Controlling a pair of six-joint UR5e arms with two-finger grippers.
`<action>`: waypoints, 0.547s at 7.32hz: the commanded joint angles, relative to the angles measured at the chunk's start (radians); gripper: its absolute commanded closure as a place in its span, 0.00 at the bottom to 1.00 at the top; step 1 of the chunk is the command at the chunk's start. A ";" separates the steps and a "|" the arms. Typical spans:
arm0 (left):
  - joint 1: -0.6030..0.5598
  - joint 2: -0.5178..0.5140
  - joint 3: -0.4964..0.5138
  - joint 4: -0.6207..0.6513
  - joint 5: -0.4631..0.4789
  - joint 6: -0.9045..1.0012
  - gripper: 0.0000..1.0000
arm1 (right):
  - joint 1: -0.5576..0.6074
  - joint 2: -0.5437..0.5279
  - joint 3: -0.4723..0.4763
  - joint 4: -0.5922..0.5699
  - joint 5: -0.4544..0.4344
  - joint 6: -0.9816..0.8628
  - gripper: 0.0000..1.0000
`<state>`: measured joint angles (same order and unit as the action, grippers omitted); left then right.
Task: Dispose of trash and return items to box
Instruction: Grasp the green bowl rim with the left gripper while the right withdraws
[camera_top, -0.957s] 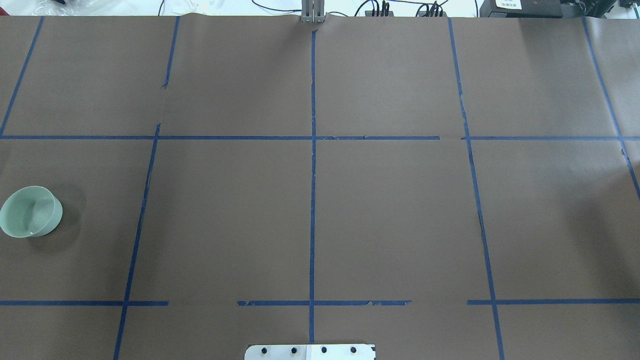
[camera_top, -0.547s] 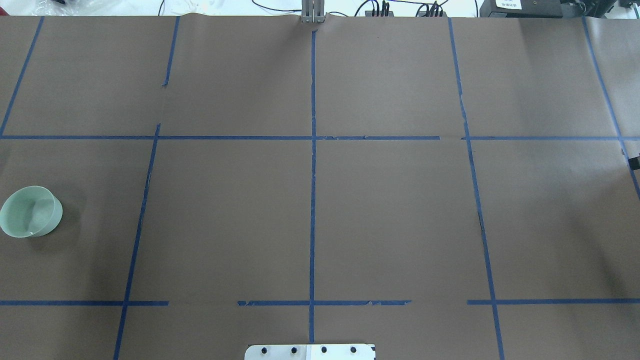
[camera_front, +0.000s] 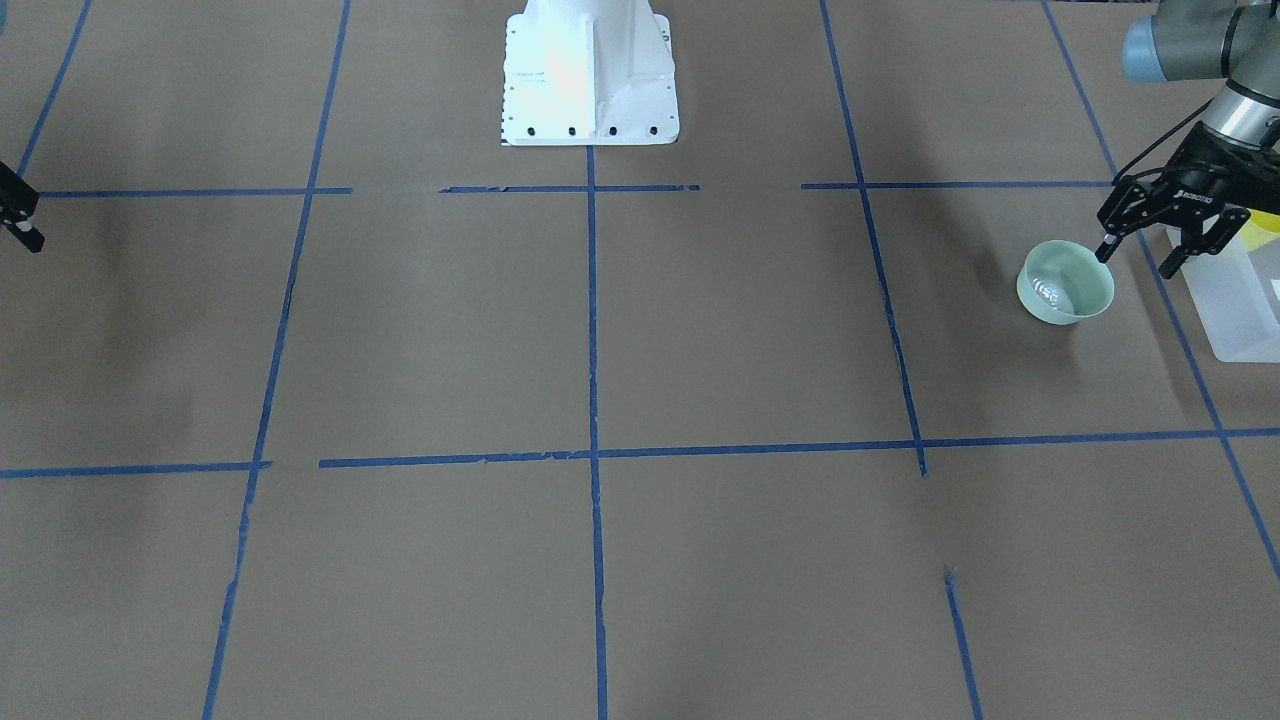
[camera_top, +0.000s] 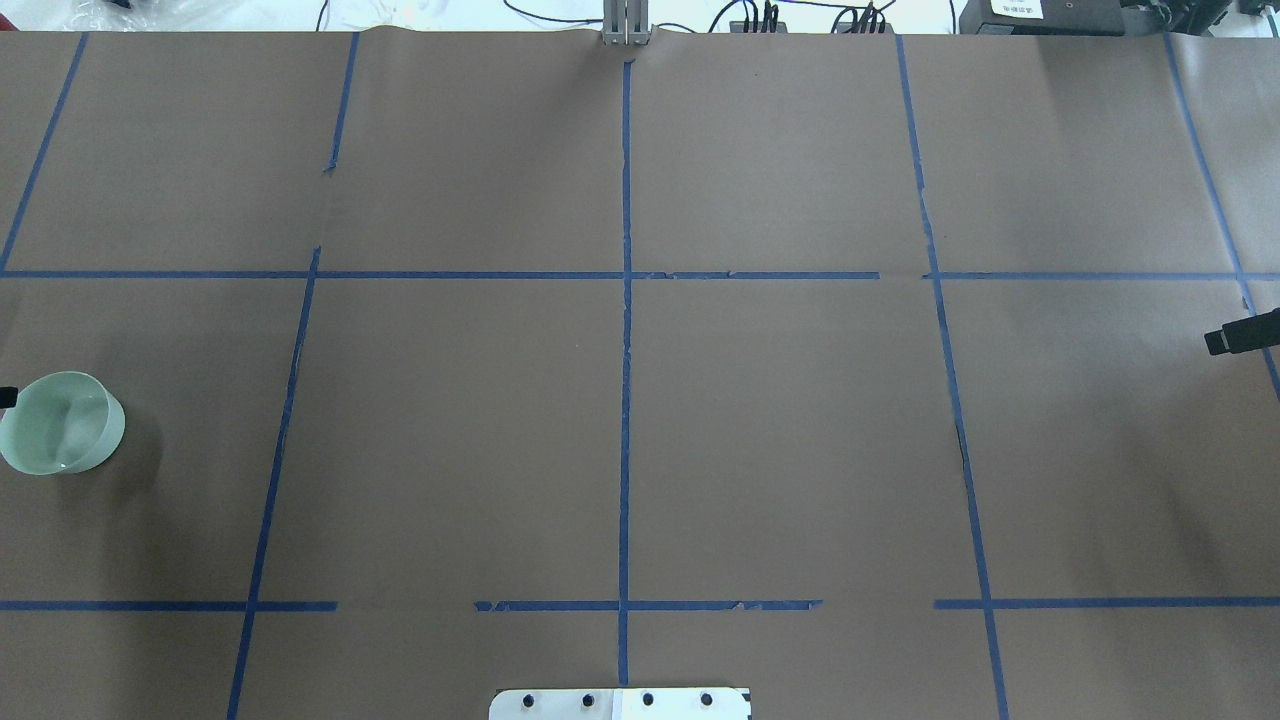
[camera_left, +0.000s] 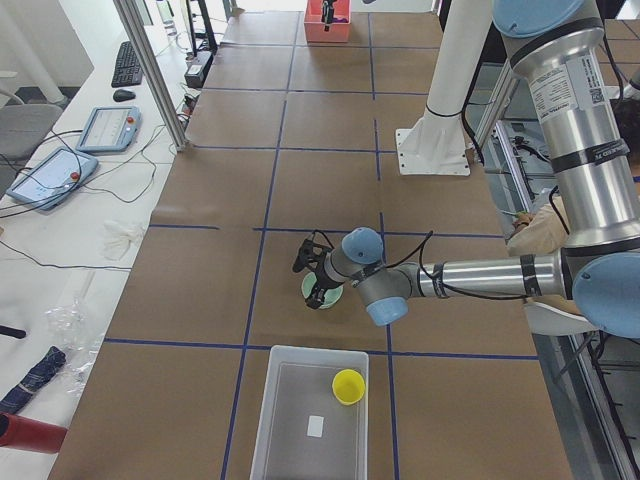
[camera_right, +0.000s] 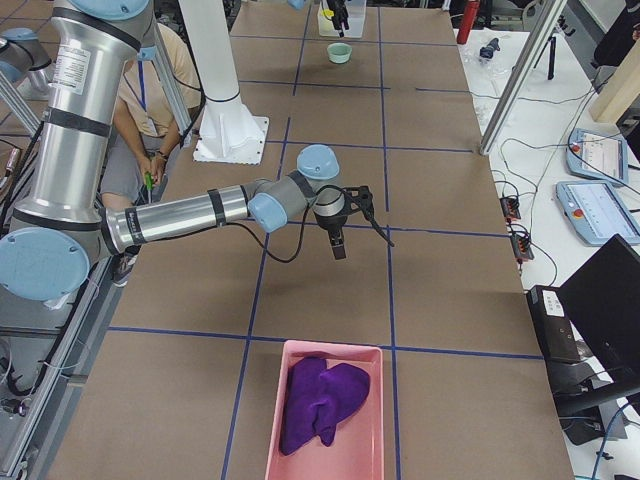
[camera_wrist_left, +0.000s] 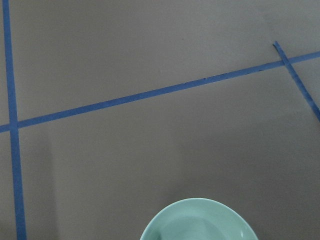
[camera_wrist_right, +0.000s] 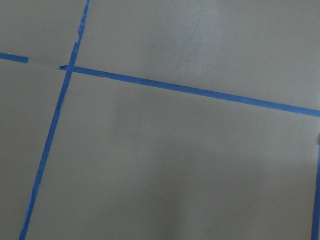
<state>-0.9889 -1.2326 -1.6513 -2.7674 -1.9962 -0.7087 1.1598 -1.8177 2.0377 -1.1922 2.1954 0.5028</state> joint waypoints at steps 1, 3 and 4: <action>0.038 -0.002 0.080 -0.044 0.046 -0.038 0.26 | -0.002 -0.002 -0.001 0.002 -0.002 -0.001 0.00; 0.096 -0.011 0.082 -0.046 0.063 -0.165 0.46 | -0.002 -0.003 -0.002 0.002 -0.002 -0.003 0.00; 0.127 -0.025 0.082 -0.046 0.066 -0.228 0.57 | -0.002 -0.003 -0.002 0.002 -0.003 -0.003 0.00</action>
<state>-0.8997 -1.2449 -1.5714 -2.8124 -1.9356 -0.8606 1.1582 -1.8202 2.0359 -1.1907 2.1932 0.5006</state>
